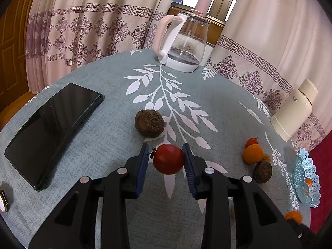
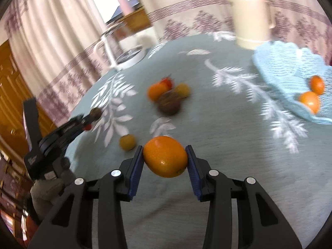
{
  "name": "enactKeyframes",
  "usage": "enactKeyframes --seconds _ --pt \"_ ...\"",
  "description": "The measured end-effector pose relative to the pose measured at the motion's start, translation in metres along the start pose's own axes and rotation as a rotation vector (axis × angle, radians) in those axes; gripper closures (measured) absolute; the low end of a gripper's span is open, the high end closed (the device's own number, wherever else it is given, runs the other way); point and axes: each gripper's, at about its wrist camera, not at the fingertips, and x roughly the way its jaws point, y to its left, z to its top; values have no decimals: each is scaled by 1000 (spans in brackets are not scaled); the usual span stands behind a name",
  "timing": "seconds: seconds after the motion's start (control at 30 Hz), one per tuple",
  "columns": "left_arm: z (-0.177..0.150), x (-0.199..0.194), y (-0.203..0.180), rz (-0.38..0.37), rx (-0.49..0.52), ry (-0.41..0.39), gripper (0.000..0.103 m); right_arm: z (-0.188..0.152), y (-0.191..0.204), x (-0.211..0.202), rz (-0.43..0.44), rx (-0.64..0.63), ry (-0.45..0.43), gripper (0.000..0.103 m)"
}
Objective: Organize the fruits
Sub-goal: 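Carry the orange into the blue basket and open the right tool while the left tool holds the tomato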
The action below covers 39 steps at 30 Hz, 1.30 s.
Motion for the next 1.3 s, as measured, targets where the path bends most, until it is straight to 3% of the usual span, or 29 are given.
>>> enactKeyframes --seconds 0.47,0.73,1.0,1.3 --pt "-1 -2 -1 4 12 -8 69 24 -85 -63 -190 152 -185 62" --pt "-1 -2 -1 5 13 -8 69 34 -121 -87 -363 194 -281 62" --pt "-1 -2 -1 9 13 -9 69 43 -154 -85 -477 222 -305 62" --pt "-3 -1 0 24 14 -6 69 45 -172 -73 -520 251 -293 62"
